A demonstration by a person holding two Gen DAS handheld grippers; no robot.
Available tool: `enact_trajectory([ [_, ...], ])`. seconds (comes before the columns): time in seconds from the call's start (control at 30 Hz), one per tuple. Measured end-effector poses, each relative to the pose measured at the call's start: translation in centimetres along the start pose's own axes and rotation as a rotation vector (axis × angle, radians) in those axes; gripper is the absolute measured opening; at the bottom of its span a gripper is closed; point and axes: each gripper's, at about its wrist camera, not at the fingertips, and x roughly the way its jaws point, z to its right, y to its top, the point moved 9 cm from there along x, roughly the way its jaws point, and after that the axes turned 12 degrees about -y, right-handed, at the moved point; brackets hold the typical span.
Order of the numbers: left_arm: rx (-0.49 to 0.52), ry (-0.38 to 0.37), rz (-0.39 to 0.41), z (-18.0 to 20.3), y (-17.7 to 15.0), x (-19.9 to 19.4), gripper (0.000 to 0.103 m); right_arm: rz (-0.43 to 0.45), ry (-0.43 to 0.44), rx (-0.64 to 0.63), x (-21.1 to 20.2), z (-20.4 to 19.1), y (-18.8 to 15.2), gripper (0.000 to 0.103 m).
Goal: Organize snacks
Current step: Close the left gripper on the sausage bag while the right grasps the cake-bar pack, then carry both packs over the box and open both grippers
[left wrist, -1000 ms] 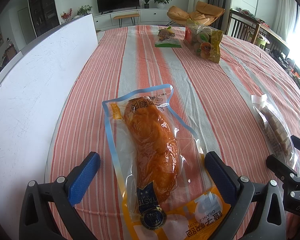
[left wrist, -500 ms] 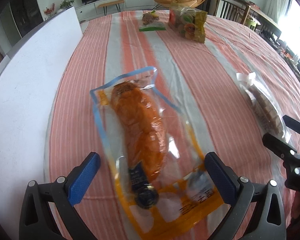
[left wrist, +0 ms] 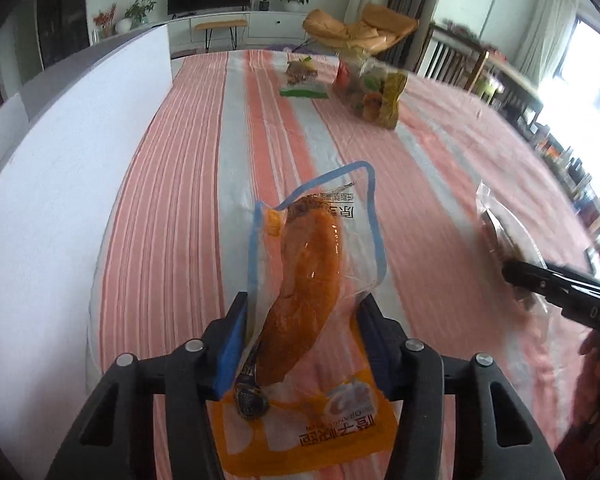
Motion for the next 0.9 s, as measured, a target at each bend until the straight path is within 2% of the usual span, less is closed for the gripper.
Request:
enact_trajectory([
  [0.03,-0.025,-0.045,0.028,0.3,-0.2,-0.8,0.051,0.001,0.048,0.044,-0.4,0.4,0.0,0.052],
  [0.13,-0.072,-0.160,0.098,1.2,-0.2,-3.1,0.051,0.009,0.301,0.240,-2.6,1.4,0.4,0.052],
  [0.17,-0.082,-0.180,0.115,1.4,-0.1,-3.8,0.051,0.020,0.342,0.274,-3.3,1.7,0.7,0.052],
  [0.33,-0.157,-0.291,0.198,1.5,1.1,-7.4,0.051,0.052,0.468,0.343,-6.0,0.0,1.6,0.052],
  [0.43,-0.184,-0.336,0.258,1.4,2.1,-10.3,0.051,0.068,0.503,0.325,-7.9,-1.8,2.3,0.052],
  [0.53,-0.179,-0.359,0.347,0.5,3.3,-15.1,0.051,0.074,0.537,0.281,-10.0,-4.7,3.0,0.053],
  [0.6,-0.163,-0.333,0.405,-0.9,4.3,-18.6,0.051,0.078,0.583,0.230,-11.6,-8.3,4.0,0.053],
  [0.7,-0.160,-0.236,0.473,-4.8,5.3,-23.6,0.052,0.059,0.677,0.145,-13.5,-14.9,5.7,0.053],
  [0.73,-0.158,-0.167,0.487,-6.7,5.4,-25.0,0.054,0.051,0.704,0.121,-13.9,-17.1,6.0,0.053],
  [0.8,-0.164,-0.023,0.495,-10.0,5.2,-26.9,0.063,0.028,0.772,0.077,-14.8,-22.7,7.2,0.053],
  [0.87,-0.189,0.170,0.502,-14.0,4.4,-28.6,0.084,0.014,0.826,0.031,-15.1,-28.2,8.2,0.055],
  [0.9,-0.200,0.221,0.501,-15.2,4.0,-29.0,0.087,0.011,0.838,0.012,-14.8,-30.3,8.4,0.059],
])
